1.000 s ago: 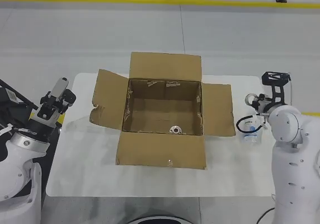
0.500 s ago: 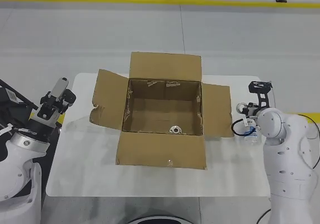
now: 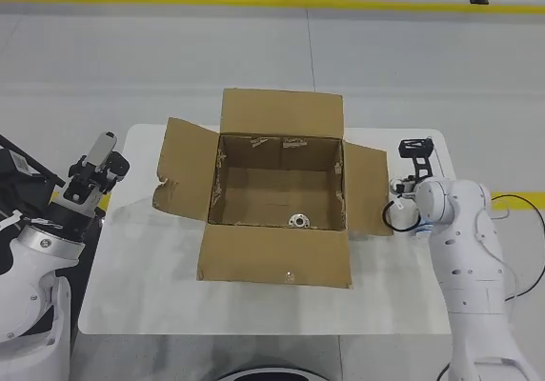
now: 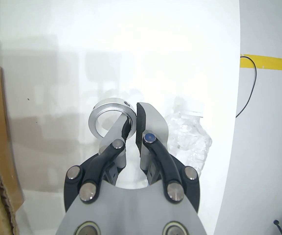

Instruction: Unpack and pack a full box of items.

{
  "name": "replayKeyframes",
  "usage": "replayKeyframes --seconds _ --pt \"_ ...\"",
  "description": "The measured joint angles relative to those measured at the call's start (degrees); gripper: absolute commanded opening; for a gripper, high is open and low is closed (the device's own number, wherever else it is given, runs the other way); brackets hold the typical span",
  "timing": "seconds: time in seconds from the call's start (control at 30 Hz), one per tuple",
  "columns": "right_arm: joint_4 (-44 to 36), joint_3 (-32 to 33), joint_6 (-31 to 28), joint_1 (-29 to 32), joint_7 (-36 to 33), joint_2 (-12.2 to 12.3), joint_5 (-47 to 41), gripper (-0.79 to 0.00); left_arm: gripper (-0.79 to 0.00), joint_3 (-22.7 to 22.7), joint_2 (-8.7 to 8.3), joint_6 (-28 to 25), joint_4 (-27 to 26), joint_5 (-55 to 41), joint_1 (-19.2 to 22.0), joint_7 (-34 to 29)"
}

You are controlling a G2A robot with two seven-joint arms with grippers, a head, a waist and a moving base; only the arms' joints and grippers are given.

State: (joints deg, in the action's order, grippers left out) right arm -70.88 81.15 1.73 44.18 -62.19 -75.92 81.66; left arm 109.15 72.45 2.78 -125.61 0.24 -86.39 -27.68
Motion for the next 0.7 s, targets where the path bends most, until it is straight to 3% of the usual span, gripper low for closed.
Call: replayKeyframes --seconds 0.6,0.7 --pt "7.4 -2.37 1.03 -2.66 -0.56 -0.32 0.27 -0.76 0.0 0.0 0.0 0.0 0.0 0.0 0.0 0.0" --pt "7.75 -2.71 0.94 -2.79 -1.25 -0.33 0.36 -0.785 0.0 0.0 0.0 0.0 0.0 0.0 0.0 0.0"
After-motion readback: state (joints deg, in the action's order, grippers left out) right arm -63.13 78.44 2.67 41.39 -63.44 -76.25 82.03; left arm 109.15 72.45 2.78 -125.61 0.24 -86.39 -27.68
